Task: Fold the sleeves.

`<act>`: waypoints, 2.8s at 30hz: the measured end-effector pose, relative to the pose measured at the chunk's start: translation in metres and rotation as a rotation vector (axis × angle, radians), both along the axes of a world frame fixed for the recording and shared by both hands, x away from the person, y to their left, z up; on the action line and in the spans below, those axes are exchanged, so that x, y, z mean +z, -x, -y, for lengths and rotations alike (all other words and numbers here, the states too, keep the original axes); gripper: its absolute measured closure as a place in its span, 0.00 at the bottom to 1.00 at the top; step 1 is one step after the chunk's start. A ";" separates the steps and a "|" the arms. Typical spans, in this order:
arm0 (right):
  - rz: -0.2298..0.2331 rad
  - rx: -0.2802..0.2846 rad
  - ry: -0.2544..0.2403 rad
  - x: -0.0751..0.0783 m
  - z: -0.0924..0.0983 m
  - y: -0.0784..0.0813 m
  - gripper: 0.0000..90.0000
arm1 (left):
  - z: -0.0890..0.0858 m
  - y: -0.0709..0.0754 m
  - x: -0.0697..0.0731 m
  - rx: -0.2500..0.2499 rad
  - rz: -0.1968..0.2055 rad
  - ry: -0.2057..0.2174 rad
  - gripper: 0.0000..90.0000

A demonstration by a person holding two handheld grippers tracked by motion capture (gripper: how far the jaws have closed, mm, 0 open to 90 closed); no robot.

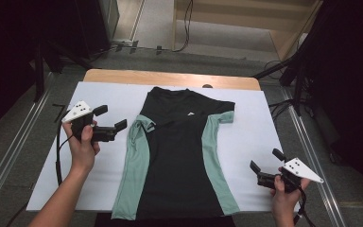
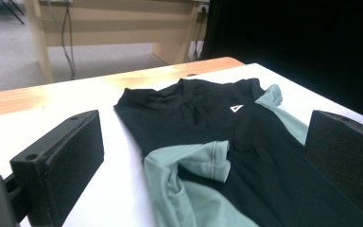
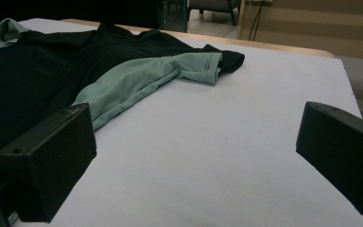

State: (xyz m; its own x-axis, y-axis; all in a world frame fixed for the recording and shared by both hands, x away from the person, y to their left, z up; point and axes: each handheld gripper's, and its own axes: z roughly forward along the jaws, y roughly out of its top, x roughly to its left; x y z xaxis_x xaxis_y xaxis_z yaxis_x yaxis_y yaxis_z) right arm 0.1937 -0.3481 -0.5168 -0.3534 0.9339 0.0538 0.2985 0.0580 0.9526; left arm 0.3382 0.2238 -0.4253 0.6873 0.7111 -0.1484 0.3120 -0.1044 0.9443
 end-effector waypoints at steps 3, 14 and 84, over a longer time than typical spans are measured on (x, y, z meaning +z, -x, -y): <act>0.000 0.003 0.001 0.001 -0.001 0.000 0.00 | -0.006 0.007 -0.004 0.024 0.009 -0.006 0.00; -0.002 0.017 0.007 0.008 -0.007 -0.002 0.00 | -0.025 0.028 -0.014 0.047 0.015 -0.013 0.00; -0.012 0.119 -0.028 0.072 -0.050 -0.079 0.00 | -0.075 0.081 -0.068 0.116 -0.016 -0.005 0.00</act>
